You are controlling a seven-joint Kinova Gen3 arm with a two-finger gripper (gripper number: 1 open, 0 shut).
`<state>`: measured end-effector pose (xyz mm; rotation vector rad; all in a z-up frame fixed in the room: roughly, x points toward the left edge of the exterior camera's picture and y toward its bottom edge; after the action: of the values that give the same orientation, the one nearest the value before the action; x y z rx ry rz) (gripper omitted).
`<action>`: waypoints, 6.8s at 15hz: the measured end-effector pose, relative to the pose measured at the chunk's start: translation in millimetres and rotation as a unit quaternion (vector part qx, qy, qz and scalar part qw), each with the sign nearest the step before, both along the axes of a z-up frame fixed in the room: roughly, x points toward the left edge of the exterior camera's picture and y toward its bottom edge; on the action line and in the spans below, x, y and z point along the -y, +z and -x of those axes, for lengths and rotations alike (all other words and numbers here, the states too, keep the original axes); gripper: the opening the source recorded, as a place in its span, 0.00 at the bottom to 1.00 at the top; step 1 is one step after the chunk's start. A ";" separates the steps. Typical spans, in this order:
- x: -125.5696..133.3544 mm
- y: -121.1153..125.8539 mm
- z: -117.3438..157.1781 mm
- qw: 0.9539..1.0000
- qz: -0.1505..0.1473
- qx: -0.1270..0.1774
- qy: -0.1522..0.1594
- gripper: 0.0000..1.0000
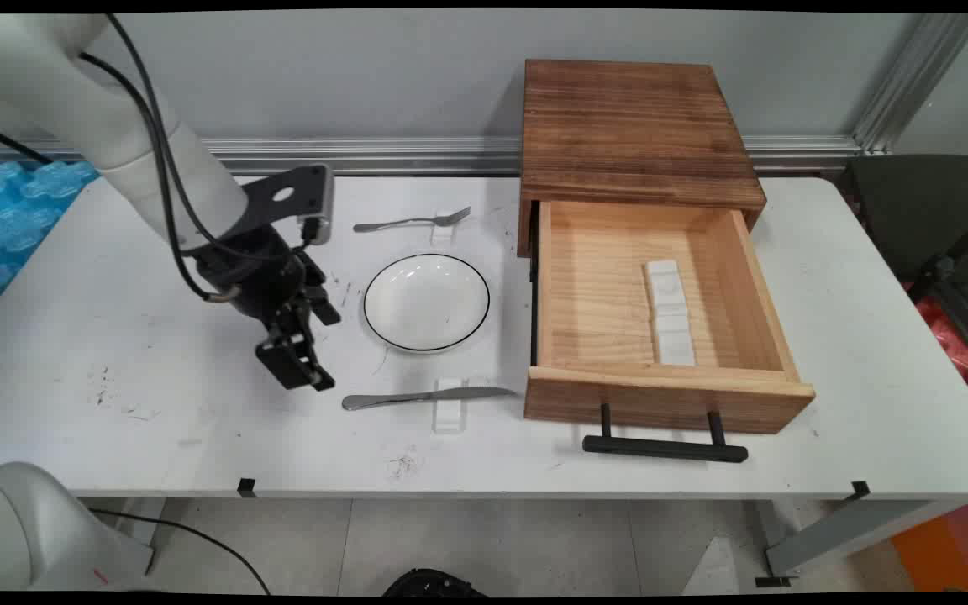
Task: Pick up the knife from the right of the white plate, then place the picked object into the drawer
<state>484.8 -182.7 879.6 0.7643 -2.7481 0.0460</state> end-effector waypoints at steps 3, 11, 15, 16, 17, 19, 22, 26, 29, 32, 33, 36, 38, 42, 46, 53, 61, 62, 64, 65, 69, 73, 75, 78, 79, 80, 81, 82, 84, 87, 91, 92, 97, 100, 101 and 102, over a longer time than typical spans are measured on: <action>0.4 -4.0 15.1 1.000 0.008 -0.012 -0.002 1.00; -2.8 -30.6 41.7 0.999 0.029 -0.034 -0.002 1.00; -3.4 -42.8 43.4 0.999 0.036 -0.033 -0.007 1.00; -3.3 -45.0 43.3 0.999 0.037 -0.033 -0.007 1.00; -3.1 -48.2 43.2 0.999 0.039 -0.033 -0.009 1.00; -2.5 -55.4 43.0 0.998 0.043 -0.033 -0.012 1.00; -1.1 -63.0 43.0 0.998 0.048 -0.034 -0.015 1.00; 0.7 -73.8 42.8 0.998 0.055 -0.037 -0.017 1.00; 2.2 -82.0 43.2 0.997 0.060 -0.040 -0.018 1.00; 3.6 -88.1 44.4 0.997 0.064 -0.043 -0.017 1.00; 4.3 -90.5 45.1 0.997 0.066 -0.044 -0.016 1.00; 5.9 -97.0 47.5 0.996 0.069 -0.049 -0.012 1.00; 6.6 -99.9 48.7 0.996 0.071 -0.051 -0.010 1.00; 6.9 -104.5 50.1 0.996 0.072 -0.053 -0.007 1.00; 7.0 -106.8 49.9 0.996 0.071 -0.053 -0.007 1.00; 6.7 -108.8 47.8 0.996 0.069 -0.052 -0.007 0.00; 6.4 -108.0 43.8 0.997 0.067 -0.049 -0.010 0.00; 6.6 -107.7 43.7 0.997 0.067 -0.049 -0.010 0.00; 7.3 -105.5 43.5 0.996 0.068 -0.048 -0.009 0.00; 7.8 -103.6 43.9 0.996 0.068 -0.049 -0.009 0.00; 9.2 -93.9 47.7 0.996 0.067 -0.051 -0.007 0.00; 11.0 -77.3 50.9 0.997 0.063 -0.049 -0.005 0.00; 11.8 -65.9 49.6 0.997 0.058 -0.045 -0.008 0.00; 15.2 -47.1 44.6 0.998 0.053 -0.037 -0.016 0.00; 17.1 -41.0 43.2 0.998 0.052 -0.034 -0.018 0.00; 19.2 -35.0 41.8 0.998 0.051 -0.031 -0.021 0.00; 21.3 -30.7 40.9 0.998 0.051 -0.029 -0.023 0.00; 24.0 -24.7 39.8 0.998 0.051 -0.027 -0.025 0.00; 32.0 -9.8 37.2 0.998 0.052 -0.020 -0.032 0.00; 43.1 11.1 33.2 0.998 0.054 -0.010 -0.039 0.00; 57.2 37.0 30.1 0.997 0.059 0.003 -0.042 0.00; 59.7 40.7 30.3 0.997 0.061 0.004 -0.043 0.00; 79.1 65.3 38.1 0.996 0.075 0.004 -0.043 0.00; 92.2 78.3 49.6 0.995 0.084 -0.003 -0.045 0.00; 96.0 81.7 53.2 0.995 0.087 -0.005 -0.045 0.00; 100.4 85.3 57.6 0.995 0.091 -0.008 -0.046 0.00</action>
<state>427.1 -283.1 964.8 0.5854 -2.7139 0.2663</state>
